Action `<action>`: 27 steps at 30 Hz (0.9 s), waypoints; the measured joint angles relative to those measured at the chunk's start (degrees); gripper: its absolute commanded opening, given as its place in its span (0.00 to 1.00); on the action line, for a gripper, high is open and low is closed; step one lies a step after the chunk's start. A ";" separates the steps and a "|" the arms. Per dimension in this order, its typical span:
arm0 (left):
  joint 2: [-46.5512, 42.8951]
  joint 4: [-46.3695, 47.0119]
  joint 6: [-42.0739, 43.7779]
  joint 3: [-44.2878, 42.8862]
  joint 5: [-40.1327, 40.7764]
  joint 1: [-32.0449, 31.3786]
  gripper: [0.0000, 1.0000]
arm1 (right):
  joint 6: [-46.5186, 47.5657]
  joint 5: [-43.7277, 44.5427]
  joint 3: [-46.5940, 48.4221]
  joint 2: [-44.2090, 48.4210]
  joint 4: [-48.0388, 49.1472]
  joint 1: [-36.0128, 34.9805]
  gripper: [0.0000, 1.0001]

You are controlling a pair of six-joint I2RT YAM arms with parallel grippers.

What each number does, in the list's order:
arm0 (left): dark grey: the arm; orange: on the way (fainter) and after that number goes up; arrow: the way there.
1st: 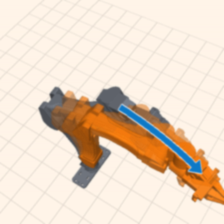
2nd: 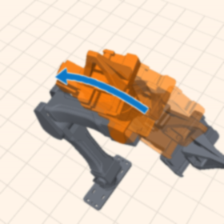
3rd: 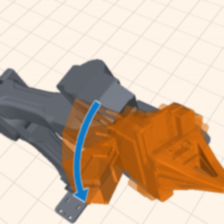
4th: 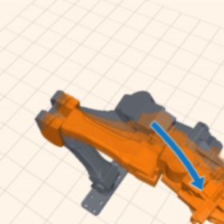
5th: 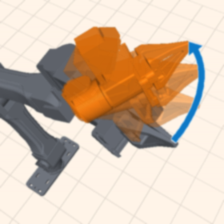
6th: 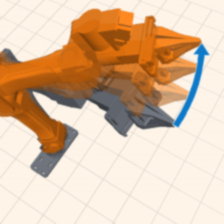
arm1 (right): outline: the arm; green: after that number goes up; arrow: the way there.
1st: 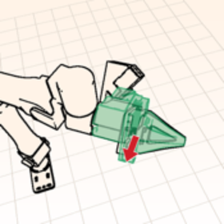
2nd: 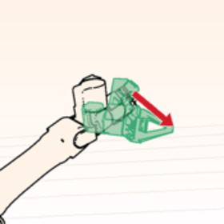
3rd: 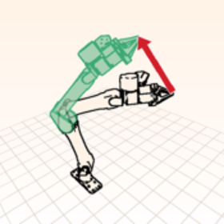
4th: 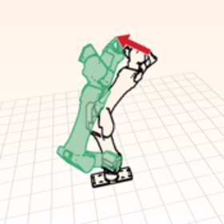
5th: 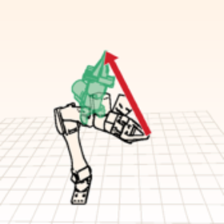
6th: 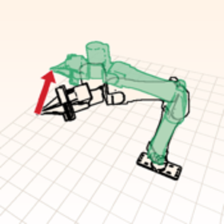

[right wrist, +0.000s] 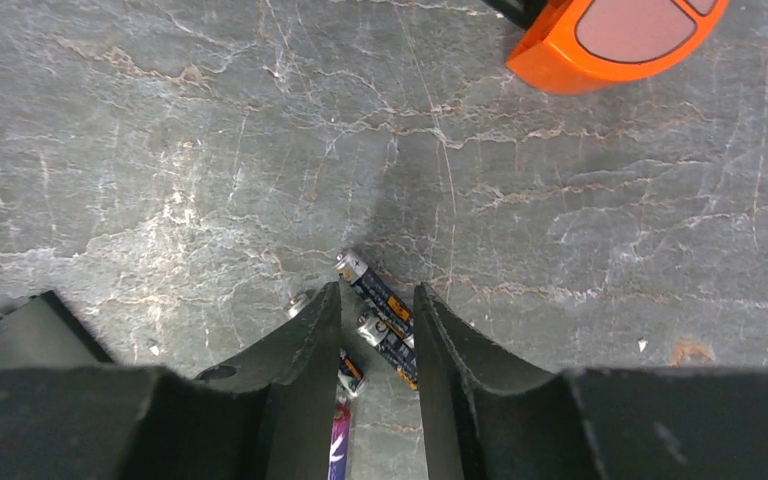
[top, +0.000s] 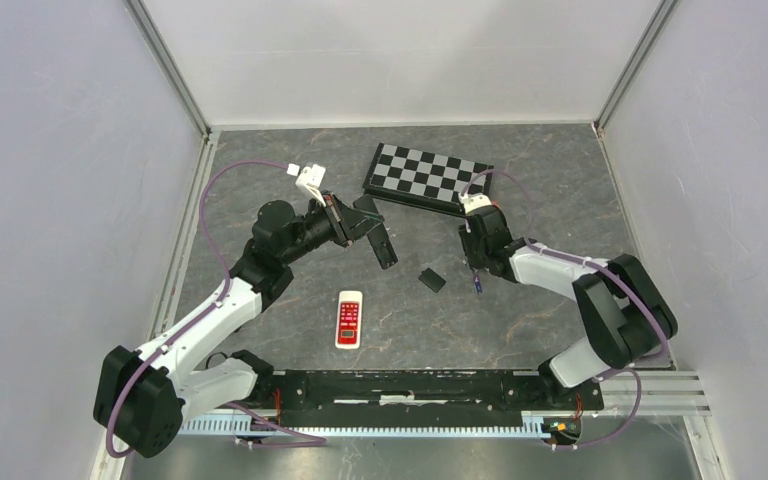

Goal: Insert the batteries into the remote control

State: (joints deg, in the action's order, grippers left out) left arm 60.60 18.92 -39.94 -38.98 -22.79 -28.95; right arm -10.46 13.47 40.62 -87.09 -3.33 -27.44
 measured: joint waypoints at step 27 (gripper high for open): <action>5.97 3.30 -3.15 0.00 -2.56 0.00 0.02 | 1.90 -5.75 0.39 1.44 8.37 2.75 0.11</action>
State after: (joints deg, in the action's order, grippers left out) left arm 66.57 22.22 -43.09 -38.98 -25.34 -28.95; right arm -8.56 7.73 41.01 -85.65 5.04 -24.69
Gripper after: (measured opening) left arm 0.165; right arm 0.113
